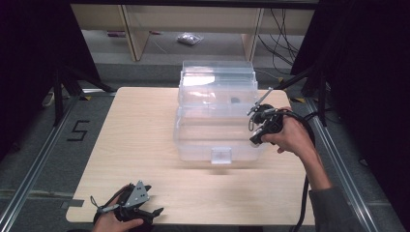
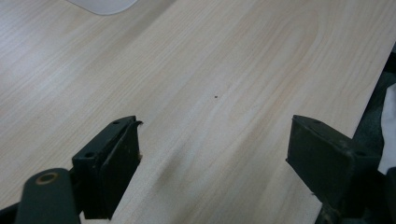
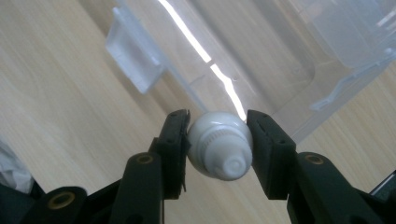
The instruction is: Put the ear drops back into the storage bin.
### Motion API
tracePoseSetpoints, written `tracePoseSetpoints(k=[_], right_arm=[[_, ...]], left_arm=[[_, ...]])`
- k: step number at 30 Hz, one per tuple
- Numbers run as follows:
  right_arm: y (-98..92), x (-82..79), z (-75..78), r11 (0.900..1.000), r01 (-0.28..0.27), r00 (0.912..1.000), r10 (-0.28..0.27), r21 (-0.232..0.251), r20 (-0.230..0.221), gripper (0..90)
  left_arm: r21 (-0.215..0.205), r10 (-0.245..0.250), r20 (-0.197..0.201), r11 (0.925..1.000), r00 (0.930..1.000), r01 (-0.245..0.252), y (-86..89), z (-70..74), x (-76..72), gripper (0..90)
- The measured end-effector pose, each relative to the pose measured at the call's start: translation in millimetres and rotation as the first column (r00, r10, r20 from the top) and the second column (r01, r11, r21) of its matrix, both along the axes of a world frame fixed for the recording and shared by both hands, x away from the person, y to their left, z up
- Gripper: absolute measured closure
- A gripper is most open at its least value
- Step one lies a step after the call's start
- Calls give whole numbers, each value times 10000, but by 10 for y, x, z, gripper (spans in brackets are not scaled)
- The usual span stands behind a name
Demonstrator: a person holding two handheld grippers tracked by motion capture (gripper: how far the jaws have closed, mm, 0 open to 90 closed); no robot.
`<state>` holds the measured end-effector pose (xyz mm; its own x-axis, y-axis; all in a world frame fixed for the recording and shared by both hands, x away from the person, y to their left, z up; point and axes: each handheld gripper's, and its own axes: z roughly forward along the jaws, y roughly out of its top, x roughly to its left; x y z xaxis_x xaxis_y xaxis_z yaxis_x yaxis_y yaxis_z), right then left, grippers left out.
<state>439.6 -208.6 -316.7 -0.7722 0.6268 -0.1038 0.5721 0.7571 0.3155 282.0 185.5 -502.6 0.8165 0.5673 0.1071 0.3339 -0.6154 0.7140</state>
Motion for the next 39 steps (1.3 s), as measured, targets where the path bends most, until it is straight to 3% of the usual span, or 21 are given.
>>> tracePoseSetpoints(k=[10, 13, 19, 28, 38, 39], right_arm=[[-15, 306, -74, 9987, 509, 9984, -508, 33, -236, 602], [-5, 386, -114, 9971, 757, 9964, -757, -12, -387, 602], [10, 509, -203, 9968, 779, 9958, -788, -199, -476, 602], [56, 679, -370, 9944, 949, 9913, -986, -458, -868, 602], [114, 802, -586, 9854, 1533, 9761, -1626, -738, -1440, 602], [101, 817, -602, 9876, 1364, 9790, -1464, -781, -1420, 602]], left_arm=[[-113, 94, -135, 9999, 9999, -95, -6, -7, -4, 167], [6, -2, -9, 10000, 10000, 2, 1, 5, 4, 167], [-125, 118, -152, 9999, 9998, -120, -8, -7, -4, 167], [-37, -17, -36, 10000, 10000, 17, 1, 3, 6, 167], [-7, -44, -24, 10000, 10000, 44, 10, 9, 8, 167], [-75, -10, -12, 10000, 10000, 10, 5, 3, 7, 167]])
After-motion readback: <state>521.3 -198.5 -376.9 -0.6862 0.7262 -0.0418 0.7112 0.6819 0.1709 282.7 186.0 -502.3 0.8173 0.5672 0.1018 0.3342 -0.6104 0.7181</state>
